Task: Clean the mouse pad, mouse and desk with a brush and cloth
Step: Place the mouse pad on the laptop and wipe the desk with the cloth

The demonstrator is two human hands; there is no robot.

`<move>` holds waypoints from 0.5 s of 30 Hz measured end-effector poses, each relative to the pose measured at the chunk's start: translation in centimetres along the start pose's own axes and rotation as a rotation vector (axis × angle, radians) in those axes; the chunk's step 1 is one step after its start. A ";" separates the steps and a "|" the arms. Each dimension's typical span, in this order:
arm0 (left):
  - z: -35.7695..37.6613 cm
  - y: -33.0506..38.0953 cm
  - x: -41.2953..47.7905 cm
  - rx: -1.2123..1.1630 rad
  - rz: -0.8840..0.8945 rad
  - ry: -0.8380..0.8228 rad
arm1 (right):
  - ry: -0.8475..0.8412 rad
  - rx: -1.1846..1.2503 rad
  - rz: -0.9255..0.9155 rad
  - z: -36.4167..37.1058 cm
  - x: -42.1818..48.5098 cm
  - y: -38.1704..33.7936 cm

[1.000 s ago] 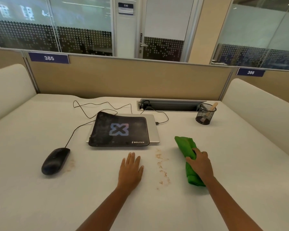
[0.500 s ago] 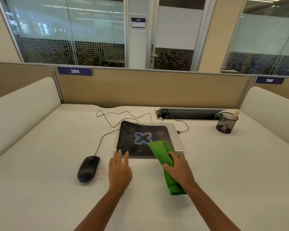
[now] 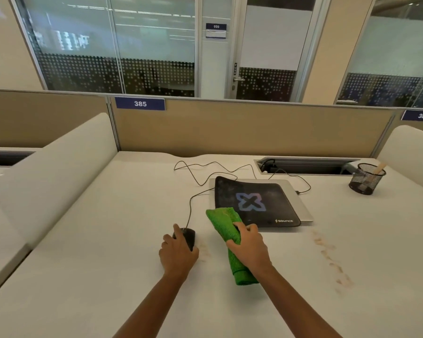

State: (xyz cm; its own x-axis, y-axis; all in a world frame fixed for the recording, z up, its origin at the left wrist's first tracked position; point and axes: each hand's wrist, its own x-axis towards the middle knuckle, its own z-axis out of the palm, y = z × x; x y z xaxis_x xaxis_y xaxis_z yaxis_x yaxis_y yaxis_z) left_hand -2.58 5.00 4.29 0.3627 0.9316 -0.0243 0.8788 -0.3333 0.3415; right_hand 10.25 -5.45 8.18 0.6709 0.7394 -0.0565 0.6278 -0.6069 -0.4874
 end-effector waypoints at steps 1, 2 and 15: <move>-0.1 -0.3 0.2 -0.027 0.011 -0.011 | 0.011 0.004 0.008 0.4 -0.1 -0.6; -0.2 -0.7 0.4 -0.048 0.020 -0.014 | 0.021 0.007 0.014 0.7 -0.2 -1.1; -3.9 -8.2 4.3 -0.140 -0.041 0.099 | -0.064 -0.178 -0.063 9.9 -4.4 -11.3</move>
State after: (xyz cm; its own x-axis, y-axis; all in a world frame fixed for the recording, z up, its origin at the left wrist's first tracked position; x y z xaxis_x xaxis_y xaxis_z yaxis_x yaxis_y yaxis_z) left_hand -9.41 12.33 5.03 0.2895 0.9559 0.0497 0.8377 -0.2781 0.4700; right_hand -3.71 1.09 5.28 0.6056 0.7908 -0.0886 0.7310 -0.5969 -0.3306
